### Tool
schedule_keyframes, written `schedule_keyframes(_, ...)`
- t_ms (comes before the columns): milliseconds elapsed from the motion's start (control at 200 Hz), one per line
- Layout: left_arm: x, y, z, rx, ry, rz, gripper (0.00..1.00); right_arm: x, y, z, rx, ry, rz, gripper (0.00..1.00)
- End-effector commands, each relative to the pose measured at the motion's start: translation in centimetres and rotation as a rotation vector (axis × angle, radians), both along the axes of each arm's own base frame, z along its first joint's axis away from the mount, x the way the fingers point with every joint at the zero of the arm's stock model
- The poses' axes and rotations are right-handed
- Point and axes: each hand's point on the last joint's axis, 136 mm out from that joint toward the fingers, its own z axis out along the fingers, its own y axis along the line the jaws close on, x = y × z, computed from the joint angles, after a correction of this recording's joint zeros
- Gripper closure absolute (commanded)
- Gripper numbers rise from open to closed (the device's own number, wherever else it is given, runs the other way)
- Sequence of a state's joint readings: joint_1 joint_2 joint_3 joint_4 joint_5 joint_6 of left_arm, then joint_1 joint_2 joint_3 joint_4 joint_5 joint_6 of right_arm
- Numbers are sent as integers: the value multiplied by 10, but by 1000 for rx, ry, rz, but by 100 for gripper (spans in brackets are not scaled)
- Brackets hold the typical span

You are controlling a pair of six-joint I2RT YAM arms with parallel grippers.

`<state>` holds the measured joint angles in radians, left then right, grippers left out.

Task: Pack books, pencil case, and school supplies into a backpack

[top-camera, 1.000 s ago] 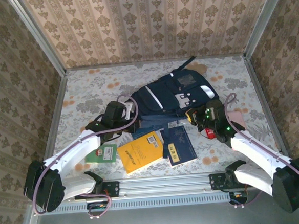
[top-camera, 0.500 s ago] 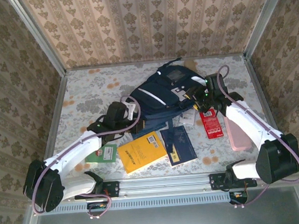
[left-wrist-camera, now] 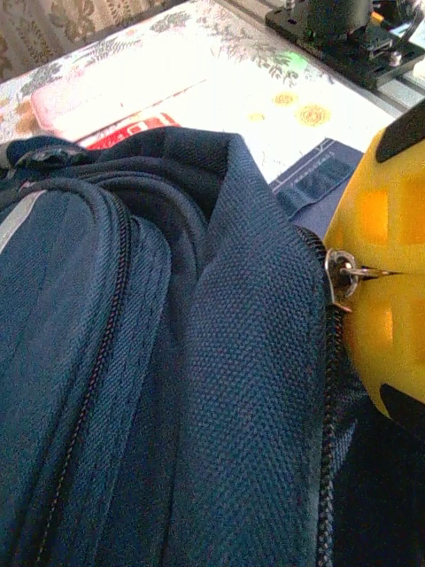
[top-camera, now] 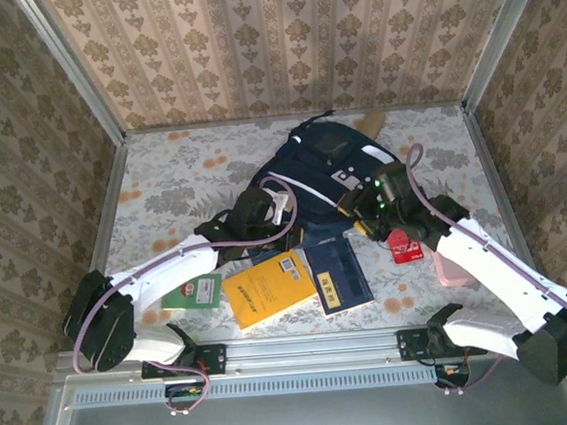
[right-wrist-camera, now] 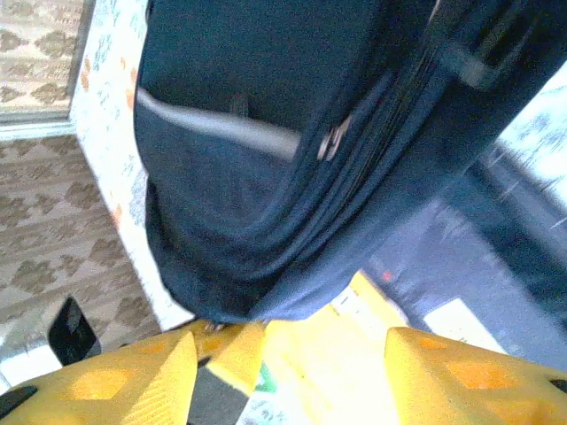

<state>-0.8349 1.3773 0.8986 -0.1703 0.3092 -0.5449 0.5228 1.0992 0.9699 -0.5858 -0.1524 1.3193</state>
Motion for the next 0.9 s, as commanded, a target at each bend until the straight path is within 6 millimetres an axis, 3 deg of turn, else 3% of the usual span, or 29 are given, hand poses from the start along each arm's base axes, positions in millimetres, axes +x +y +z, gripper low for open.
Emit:
schedule_keyframes(0,11,-23,42,-103,-91,-6,100,0,22,-9,133,48,-67,40)
schedule_keyframes(155,4,-30,46,-103,-100,-25,100,9,29,-20,213,45,-139,39)
schedule_keyframes(265,-2,-32,46,-86,-108,-39,100,23,33,-16,244,-9,-158,38)
schedule_keyframes(395,-5,-32,49,-89,-116,-42,100,34,38,-29,249,5,-186,39)
schedule_keyframes(455,-7,-32,50,-89,-119,-47,100,39,43,-33,259,6,-183,49)
schedule_keyframes(630,-7,-25,45,-49,-120,-40,100,41,33,-37,133,-25,-156,100)
schedule_keyframes(895,-6,-6,39,-5,-62,-27,100,32,14,-45,-24,-56,-86,100)
